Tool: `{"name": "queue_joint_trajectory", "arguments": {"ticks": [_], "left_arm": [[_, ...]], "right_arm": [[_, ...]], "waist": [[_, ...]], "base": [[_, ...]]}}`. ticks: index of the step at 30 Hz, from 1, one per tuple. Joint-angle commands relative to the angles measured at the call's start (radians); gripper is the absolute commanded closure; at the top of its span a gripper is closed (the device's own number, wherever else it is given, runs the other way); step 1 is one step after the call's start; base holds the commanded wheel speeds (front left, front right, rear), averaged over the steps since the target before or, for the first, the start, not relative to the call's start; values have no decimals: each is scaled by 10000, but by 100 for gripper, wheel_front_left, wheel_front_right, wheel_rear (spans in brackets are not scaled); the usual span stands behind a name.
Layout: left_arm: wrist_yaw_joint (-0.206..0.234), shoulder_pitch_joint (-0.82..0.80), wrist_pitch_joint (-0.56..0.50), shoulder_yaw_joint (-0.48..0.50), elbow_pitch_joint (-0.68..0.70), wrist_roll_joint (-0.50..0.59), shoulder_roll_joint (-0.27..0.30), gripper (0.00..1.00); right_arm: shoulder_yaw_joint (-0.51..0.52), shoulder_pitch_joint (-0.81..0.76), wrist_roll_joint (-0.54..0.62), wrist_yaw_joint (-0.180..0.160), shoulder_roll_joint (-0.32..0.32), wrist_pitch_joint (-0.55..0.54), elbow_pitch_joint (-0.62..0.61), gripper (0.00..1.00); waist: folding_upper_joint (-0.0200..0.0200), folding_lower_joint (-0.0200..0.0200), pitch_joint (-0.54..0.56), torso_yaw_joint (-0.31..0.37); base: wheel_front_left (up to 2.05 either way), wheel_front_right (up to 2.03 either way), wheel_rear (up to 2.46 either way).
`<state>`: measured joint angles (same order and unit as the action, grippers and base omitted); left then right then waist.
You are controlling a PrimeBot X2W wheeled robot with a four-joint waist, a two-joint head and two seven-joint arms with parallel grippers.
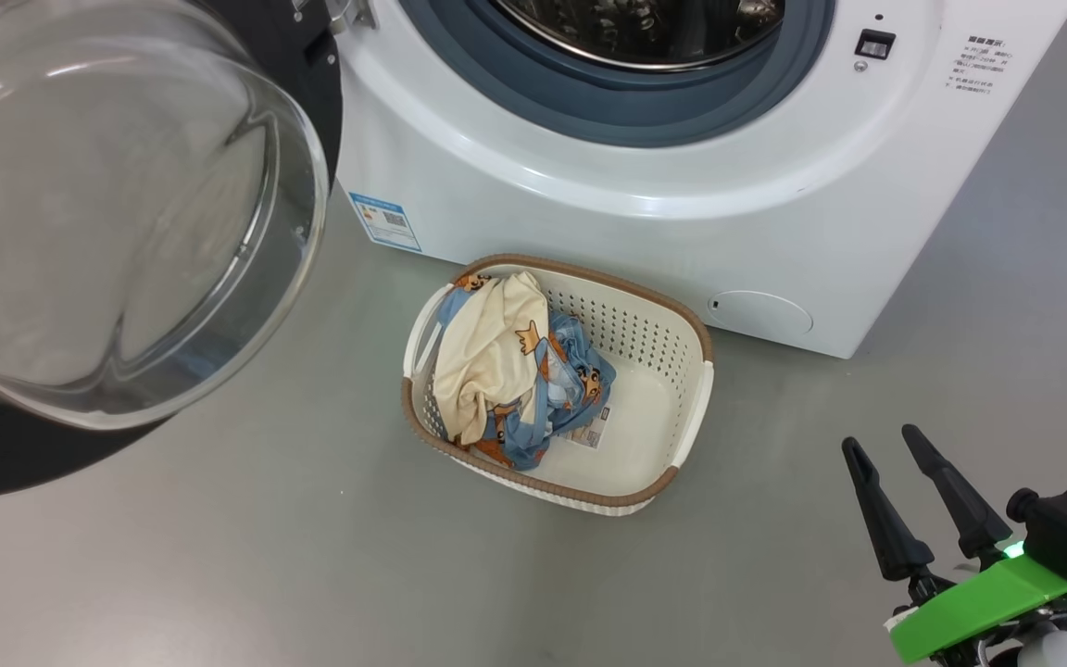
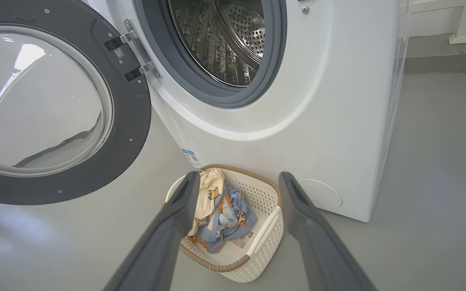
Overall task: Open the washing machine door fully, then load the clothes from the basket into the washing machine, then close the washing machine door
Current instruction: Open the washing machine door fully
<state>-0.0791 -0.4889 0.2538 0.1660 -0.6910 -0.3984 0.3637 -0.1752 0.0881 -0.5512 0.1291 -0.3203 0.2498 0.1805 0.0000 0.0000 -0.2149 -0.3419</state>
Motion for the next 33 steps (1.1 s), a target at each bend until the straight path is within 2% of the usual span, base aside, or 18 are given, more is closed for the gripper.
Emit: {"name": "queue_joint_trajectory", "arguments": {"ticks": [1, 8, 20, 21, 23, 26, 27, 28, 33], "left_arm": [[-53, -536, 79, 561, 41, 179, 761, 100], [-245, -724, 79, 1038, -279, 543, 666, 100], [-490, 424, 80, 1250, 635, 764, -189, 98], [-497, 560, 80, 1250, 797, 730, -292, 87], [-506, 850, 80, 1227, 1083, 744, -438, 76], [-511, 1283, 80, 1029, 1537, 653, -643, 44], [-512, 1420, 80, 961, 1699, 590, -712, 27], [-512, 1568, 80, 824, 1848, 515, -767, 0], [-514, 2224, 80, 323, 2631, 319, -884, 0]], "right_arm": [[-144, 308, 166, 16, -162, 120, -238, 0], [-175, 356, 191, 16, -141, 120, -187, 0], [-84, 72, 91, 16, -147, 120, -233, 0], [-68, 38, 75, 16, -160, 120, -244, 0], [-43, -34, 55, 16, -181, 120, -260, 0], [-26, -149, 20, 16, -210, 120, -297, 0], [-10, -181, 14, 16, -221, 120, -314, 0], [0, -213, 1, 16, -235, 120, -325, 0], [78, -336, -45, 16, -289, 120, -401, 0]], "waist": [[0, 0, -70, 30], [0, 0, -15, 106], [0, 0, 621, 211], [0, 0, 680, 216], [0, 0, 790, 231], [0, 0, 941, 277], [0, 0, 981, 297], [0, 0, 1027, 319], [0, 0, 1166, 455]], "base": [[0, 0, 0], [0, 0, 0], [0, 0, 0], [0, 0, 0], [0, 0, 0], [0, 0, 0], [0, 0, 0], [0, 0, 0], [0, 0, 0]]}}
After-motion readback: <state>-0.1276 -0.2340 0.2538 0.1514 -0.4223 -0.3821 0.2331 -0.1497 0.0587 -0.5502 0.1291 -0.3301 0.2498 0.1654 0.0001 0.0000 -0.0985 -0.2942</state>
